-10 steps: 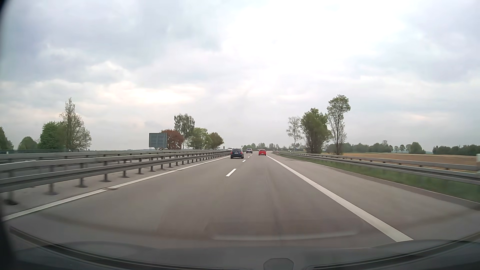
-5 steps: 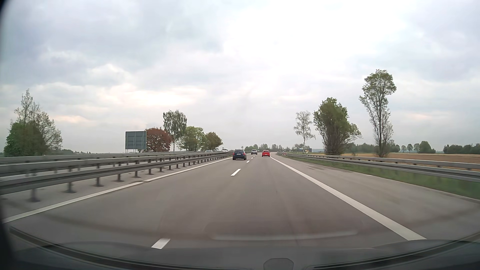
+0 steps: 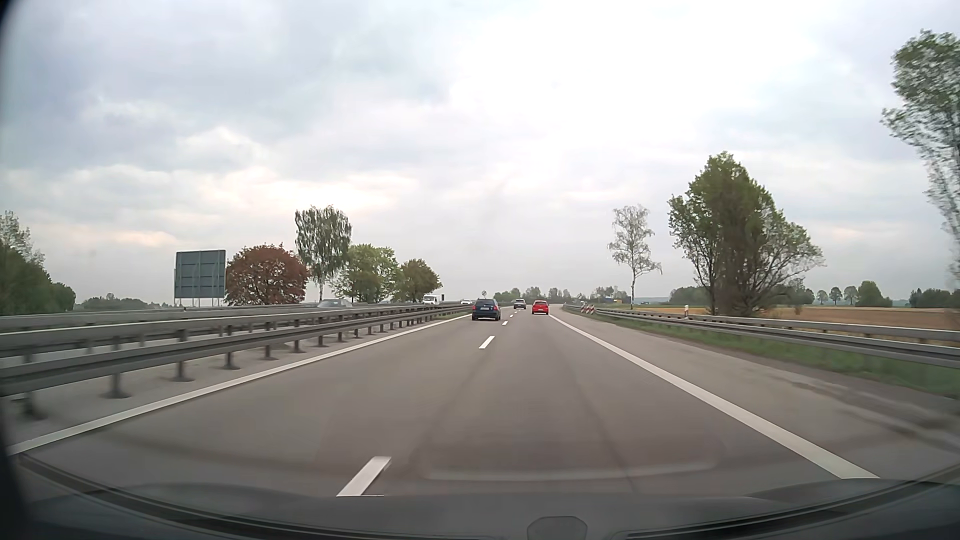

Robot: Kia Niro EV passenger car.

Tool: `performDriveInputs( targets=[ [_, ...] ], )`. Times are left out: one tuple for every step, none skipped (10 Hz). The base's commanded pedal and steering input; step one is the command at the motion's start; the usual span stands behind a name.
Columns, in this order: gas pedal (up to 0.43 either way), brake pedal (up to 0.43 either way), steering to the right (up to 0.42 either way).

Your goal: Follow the waypoints while adhering to traffic rules and regulations

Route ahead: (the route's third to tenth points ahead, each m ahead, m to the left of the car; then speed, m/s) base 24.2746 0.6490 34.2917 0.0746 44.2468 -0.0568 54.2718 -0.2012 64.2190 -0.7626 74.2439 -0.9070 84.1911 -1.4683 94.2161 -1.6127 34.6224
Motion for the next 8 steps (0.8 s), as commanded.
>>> performDriveInputs(
  targets=[
    [0.358,0.0,-0.004],
    [0.39,0.0,-0.003],
    [0.409,0.0,-0.003],
    [0.421,0.0,-0.002],
    [0.449,0.0,-0.002],
    [0.48,0.0,-0.001],
    [0.5,0.0,-0.001],
    [0.531,0.0,-0.001]
  ],
)
